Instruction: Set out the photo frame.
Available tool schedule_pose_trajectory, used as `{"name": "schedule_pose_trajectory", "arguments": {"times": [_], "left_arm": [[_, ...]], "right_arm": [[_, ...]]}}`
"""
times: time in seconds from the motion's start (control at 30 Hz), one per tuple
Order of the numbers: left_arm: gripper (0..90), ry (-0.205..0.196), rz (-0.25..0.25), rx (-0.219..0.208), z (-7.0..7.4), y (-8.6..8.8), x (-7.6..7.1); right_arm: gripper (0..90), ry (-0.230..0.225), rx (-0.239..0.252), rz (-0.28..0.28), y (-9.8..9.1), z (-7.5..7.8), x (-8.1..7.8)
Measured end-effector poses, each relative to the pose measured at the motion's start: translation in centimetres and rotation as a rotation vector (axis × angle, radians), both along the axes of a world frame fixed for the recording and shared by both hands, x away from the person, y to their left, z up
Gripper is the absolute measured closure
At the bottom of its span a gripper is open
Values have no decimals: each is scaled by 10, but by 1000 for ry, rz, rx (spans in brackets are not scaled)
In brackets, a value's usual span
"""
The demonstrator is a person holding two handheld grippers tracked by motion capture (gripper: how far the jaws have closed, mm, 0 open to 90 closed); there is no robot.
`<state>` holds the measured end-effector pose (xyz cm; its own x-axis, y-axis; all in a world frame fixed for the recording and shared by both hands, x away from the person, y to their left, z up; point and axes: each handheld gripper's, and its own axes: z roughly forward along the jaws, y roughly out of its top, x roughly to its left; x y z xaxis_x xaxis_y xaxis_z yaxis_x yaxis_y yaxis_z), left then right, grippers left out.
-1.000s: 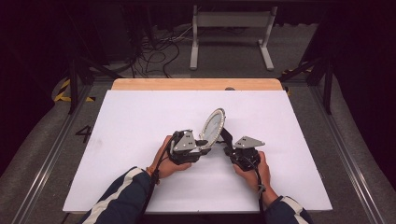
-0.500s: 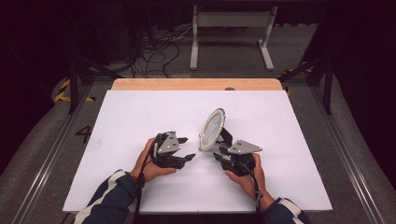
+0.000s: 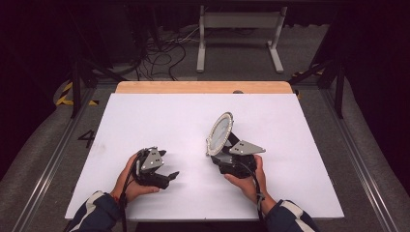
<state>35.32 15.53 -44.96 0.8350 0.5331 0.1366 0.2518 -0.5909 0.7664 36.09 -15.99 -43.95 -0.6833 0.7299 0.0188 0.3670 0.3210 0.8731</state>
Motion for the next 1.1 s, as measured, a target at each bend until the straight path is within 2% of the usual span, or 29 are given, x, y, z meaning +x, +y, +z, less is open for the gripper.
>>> {"name": "schedule_pose_trajectory", "arguments": {"times": [0.23, 0.47, 0.6, 0.73, 0.9, 1.1], "left_arm": [[141, -8, 33, 25, -2, 4, -7], [143, -16, 66, 11, -2, 13, -13], [144, -6, 78, 12, -3, 17, -15], [146, 1, 80, 16, -5, 18, -16], [146, 5, 72, 25, -6, 16, -16], [146, 9, 59, 26, -6, 12, -14]], "right_arm": [[422, 11, -3, 3, 13, -3, 8], [411, 30, 10, -44, 20, -7, 18], [440, 36, 21, -70, 22, -7, 21], [510, 47, 41, -97, 20, -7, 24], [534, 59, 42, -93, 19, -7, 24], [630, 71, 41, -77, 14, -7, 22]]}}
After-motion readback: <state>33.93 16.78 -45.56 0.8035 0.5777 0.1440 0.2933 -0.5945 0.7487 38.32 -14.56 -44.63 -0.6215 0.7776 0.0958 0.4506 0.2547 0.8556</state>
